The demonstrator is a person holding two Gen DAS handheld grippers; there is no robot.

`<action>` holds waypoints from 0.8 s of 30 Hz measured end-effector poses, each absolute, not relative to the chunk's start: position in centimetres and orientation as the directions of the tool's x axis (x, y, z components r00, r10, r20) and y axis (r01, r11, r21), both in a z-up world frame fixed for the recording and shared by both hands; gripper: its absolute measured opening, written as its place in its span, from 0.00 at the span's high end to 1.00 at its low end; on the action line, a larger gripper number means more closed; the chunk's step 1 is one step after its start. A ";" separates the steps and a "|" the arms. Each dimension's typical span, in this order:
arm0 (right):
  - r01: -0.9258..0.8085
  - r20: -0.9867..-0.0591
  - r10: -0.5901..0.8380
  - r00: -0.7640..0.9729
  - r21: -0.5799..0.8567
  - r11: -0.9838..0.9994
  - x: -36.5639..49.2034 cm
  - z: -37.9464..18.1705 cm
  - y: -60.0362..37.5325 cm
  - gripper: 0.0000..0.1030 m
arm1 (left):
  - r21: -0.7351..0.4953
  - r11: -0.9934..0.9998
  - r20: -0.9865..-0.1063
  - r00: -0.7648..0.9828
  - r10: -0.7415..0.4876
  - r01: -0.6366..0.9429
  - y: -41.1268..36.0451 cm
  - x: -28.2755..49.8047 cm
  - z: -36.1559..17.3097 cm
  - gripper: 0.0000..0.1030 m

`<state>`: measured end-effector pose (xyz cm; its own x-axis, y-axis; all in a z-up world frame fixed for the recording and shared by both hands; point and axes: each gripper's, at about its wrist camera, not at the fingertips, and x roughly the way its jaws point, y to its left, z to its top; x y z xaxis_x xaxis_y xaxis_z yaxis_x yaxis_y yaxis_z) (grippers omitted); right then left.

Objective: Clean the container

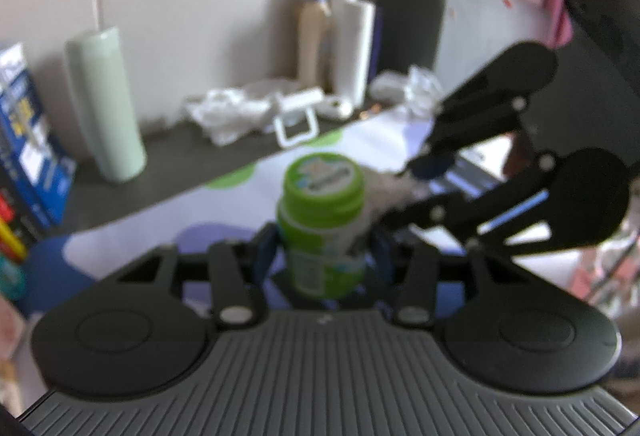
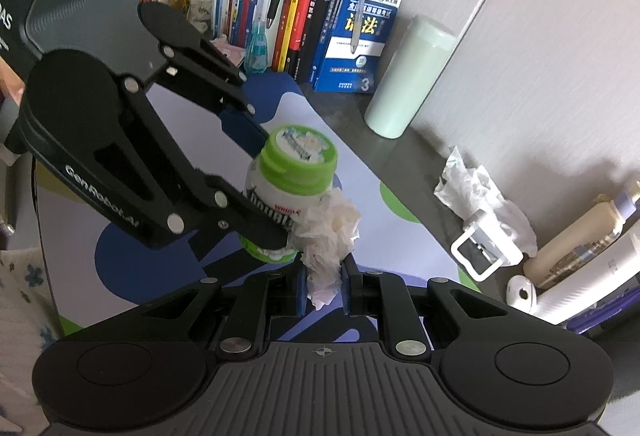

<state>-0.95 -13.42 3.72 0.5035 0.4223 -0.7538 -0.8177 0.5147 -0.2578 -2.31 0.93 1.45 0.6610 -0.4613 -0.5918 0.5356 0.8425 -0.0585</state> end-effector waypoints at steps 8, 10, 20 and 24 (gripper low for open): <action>-0.813 -0.738 0.434 0.517 -0.263 0.520 -1.0 4.6 -13.7 0.85 | -0.042 0.841 -0.598 0.662 -0.453 0.539 0.7 -2.5 1.4 0.54; -0.811 -0.734 0.437 0.520 -0.264 0.522 -1.0 4.8 -13.7 0.85 | -0.042 0.840 -0.598 0.660 -0.454 0.540 0.6 -2.5 1.4 0.54; -0.817 -0.747 0.430 0.507 -0.257 0.517 -1.1 4.0 -13.6 0.85 | -0.043 0.840 -0.595 0.662 -0.456 0.540 0.5 -2.5 1.5 0.54; -0.820 -0.756 0.426 0.497 -0.249 0.515 -1.1 3.4 -13.5 0.85 | -0.044 0.843 -0.591 0.666 -0.454 0.536 0.6 -2.5 1.6 0.54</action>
